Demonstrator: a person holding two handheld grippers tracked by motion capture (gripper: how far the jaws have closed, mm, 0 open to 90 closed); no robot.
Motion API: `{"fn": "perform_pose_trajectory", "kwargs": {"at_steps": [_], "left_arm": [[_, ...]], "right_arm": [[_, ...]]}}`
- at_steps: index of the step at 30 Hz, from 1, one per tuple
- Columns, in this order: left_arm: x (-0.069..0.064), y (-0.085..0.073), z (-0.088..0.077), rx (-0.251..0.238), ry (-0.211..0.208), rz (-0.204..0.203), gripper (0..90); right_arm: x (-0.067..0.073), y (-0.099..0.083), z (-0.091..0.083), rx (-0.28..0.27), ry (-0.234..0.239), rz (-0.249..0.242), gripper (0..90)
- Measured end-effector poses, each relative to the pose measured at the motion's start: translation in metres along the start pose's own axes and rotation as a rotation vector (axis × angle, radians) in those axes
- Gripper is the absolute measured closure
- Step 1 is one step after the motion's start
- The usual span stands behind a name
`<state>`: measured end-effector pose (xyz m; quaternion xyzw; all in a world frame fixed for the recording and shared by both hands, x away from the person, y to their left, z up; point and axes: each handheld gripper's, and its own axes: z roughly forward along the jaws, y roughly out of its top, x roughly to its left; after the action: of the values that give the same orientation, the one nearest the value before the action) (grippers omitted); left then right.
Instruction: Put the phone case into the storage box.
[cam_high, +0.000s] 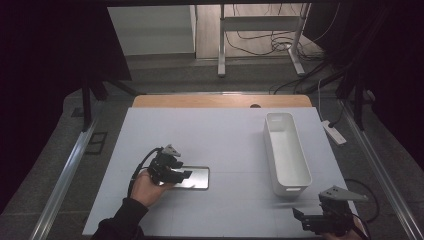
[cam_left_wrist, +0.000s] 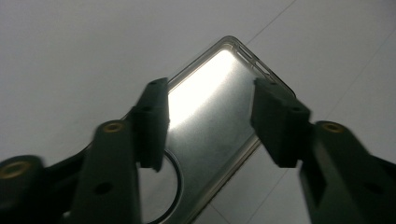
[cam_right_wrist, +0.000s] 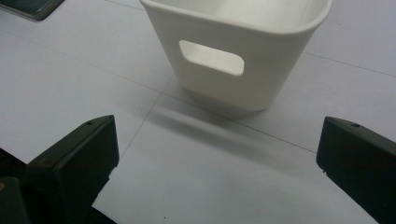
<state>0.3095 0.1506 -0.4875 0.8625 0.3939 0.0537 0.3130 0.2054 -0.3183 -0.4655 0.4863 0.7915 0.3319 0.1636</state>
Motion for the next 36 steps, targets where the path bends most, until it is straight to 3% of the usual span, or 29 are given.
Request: {"fn": "perform_pose_trajectory", "kwargs": {"at_steps": [4,7,27,33,36], "left_arm": [[0.0,0.0,0.001,0.01,0.007,-0.015,77.3],[0.002,-0.001,0.001,0.011,0.011,-0.027,89.1],[0.009,-0.013,0.02,0.061,0.04,-0.066,89.2],[0.019,-0.016,0.022,0.066,0.06,-0.106,89.2],[0.025,-0.018,0.022,0.048,0.088,-0.148,89.2]], "right_arm": [[0.0,0.0,0.0,0.0,-0.001,-0.001,0.0],[0.0,0.0,0.0,0.001,-0.001,-0.001,0.0],[0.001,0.0,0.001,0.009,-0.006,-0.007,0.0],[0.001,0.0,0.001,0.008,-0.007,-0.008,0.0],[0.001,0.0,0.001,0.01,-0.006,-0.009,0.0]]}}
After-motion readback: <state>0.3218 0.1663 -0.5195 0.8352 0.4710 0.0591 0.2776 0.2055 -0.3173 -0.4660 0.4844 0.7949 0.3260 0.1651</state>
